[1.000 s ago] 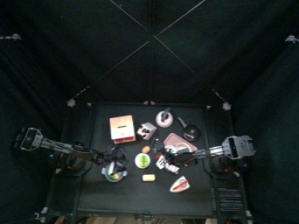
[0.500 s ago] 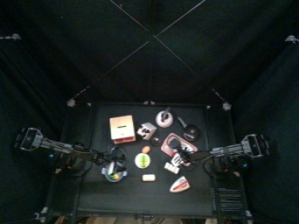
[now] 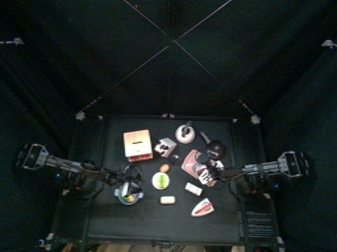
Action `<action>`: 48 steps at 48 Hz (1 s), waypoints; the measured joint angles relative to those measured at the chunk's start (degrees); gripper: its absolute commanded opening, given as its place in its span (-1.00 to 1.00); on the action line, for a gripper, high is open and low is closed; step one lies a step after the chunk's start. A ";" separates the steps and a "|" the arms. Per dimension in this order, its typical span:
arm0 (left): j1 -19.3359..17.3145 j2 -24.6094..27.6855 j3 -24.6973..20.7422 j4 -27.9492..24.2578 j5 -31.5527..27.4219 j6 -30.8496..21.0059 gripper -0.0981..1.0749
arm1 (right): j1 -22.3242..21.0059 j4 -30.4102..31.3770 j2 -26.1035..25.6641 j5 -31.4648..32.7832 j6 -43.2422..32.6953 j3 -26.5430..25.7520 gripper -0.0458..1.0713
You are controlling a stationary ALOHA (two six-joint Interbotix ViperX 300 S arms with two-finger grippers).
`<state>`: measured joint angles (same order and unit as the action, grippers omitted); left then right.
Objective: Place apple in pot
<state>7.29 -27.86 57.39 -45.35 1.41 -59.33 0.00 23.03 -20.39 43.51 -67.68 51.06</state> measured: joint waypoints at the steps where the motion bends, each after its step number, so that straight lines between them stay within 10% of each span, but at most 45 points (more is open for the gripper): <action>1: -0.09 -0.09 0.09 0.00 0.09 0.09 0.65 | -0.09 0.00 0.00 0.00 0.00 0.00 0.47; 48: -0.09 0.00 0.35 0.18 0.00 0.18 0.65 | -2.02 1.85 -1.14 -0.18 0.00 0.88 0.88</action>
<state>7.21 -27.86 57.74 -45.18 1.41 -59.15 -2.02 24.87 -21.53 43.33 -67.68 51.94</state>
